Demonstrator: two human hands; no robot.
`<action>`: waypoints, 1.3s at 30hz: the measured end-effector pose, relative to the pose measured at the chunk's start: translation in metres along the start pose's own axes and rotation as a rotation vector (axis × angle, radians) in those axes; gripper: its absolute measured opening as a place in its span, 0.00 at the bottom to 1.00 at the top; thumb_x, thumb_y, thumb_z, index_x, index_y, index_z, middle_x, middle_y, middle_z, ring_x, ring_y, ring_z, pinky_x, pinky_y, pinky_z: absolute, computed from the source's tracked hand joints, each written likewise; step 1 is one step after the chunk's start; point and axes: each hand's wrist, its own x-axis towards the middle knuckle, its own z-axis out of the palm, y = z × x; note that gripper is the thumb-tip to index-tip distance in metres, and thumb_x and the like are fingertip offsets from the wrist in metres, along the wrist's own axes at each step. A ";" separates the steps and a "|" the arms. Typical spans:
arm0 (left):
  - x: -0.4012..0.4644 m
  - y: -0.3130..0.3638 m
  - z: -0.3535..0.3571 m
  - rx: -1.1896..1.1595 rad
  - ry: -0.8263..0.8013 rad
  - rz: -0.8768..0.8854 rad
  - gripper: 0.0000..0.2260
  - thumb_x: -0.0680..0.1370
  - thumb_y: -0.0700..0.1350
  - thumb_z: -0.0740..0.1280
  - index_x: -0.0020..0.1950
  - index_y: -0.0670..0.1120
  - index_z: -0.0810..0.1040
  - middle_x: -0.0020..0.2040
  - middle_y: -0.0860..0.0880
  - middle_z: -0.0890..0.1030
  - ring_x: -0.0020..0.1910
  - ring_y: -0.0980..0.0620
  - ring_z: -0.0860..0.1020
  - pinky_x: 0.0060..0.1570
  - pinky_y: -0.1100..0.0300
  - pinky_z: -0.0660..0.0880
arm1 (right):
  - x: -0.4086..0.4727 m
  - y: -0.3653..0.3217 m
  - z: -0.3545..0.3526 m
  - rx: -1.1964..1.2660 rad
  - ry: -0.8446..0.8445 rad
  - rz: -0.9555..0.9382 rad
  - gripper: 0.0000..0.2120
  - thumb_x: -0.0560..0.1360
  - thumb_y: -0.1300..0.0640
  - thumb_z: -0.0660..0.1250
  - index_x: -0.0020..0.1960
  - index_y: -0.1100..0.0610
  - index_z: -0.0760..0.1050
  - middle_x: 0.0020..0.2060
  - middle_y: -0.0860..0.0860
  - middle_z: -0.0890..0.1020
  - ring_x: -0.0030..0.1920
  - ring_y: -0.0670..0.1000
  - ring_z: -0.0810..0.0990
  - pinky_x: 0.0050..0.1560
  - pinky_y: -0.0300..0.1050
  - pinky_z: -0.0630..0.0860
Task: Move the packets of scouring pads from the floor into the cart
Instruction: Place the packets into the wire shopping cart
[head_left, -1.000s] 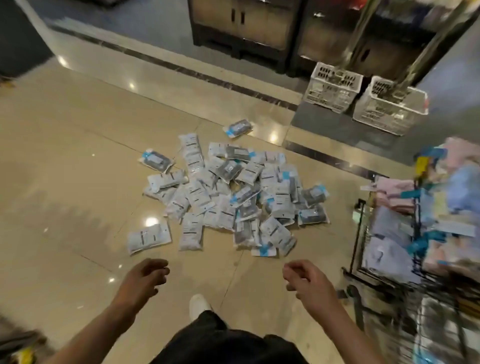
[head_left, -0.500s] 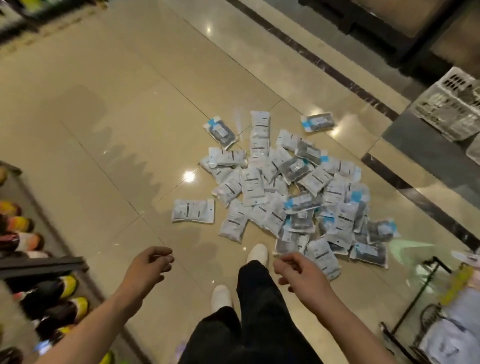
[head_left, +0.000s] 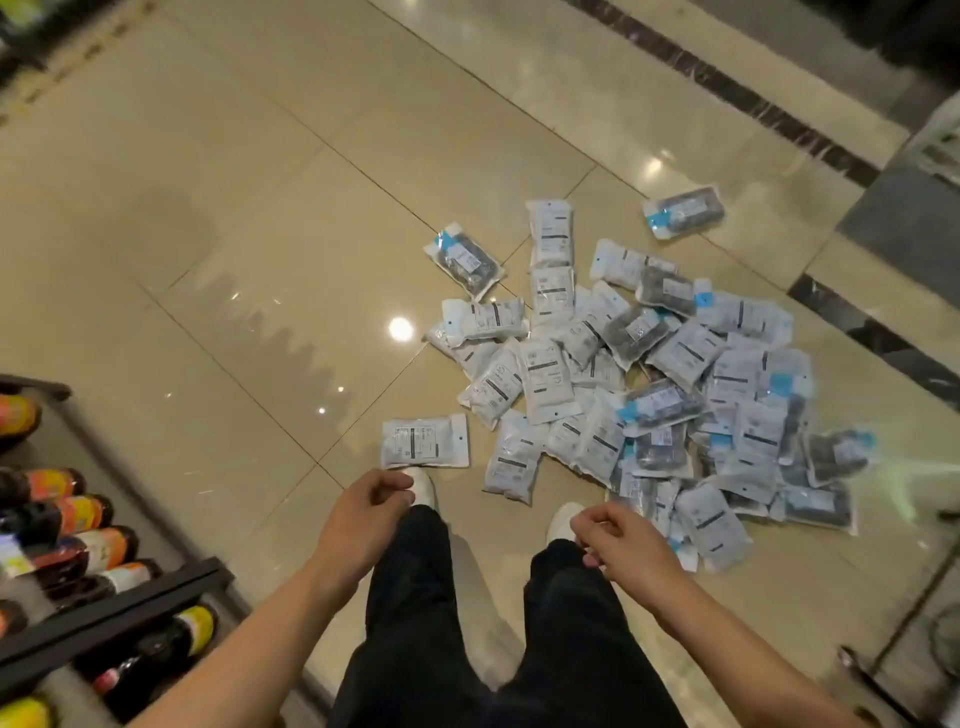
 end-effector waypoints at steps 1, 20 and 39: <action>0.018 0.005 -0.002 0.024 -0.026 -0.004 0.06 0.81 0.43 0.69 0.55 0.52 0.82 0.51 0.49 0.85 0.53 0.47 0.83 0.57 0.49 0.79 | 0.011 0.000 0.007 0.027 0.019 0.042 0.03 0.80 0.45 0.70 0.51 0.44 0.80 0.47 0.47 0.86 0.44 0.48 0.86 0.56 0.53 0.83; 0.478 -0.133 0.147 0.700 -0.345 0.153 0.13 0.78 0.40 0.68 0.62 0.50 0.79 0.53 0.53 0.84 0.48 0.50 0.81 0.46 0.58 0.75 | 0.432 0.120 0.210 0.362 0.190 0.327 0.10 0.79 0.45 0.70 0.55 0.50 0.80 0.52 0.49 0.85 0.48 0.49 0.81 0.49 0.46 0.78; 0.647 -0.254 0.174 1.387 -0.186 0.406 0.35 0.71 0.62 0.77 0.75 0.52 0.72 0.58 0.46 0.76 0.57 0.43 0.76 0.56 0.50 0.75 | 0.591 0.204 0.255 0.482 0.241 0.440 0.18 0.73 0.52 0.81 0.60 0.54 0.81 0.48 0.50 0.87 0.42 0.50 0.86 0.39 0.45 0.83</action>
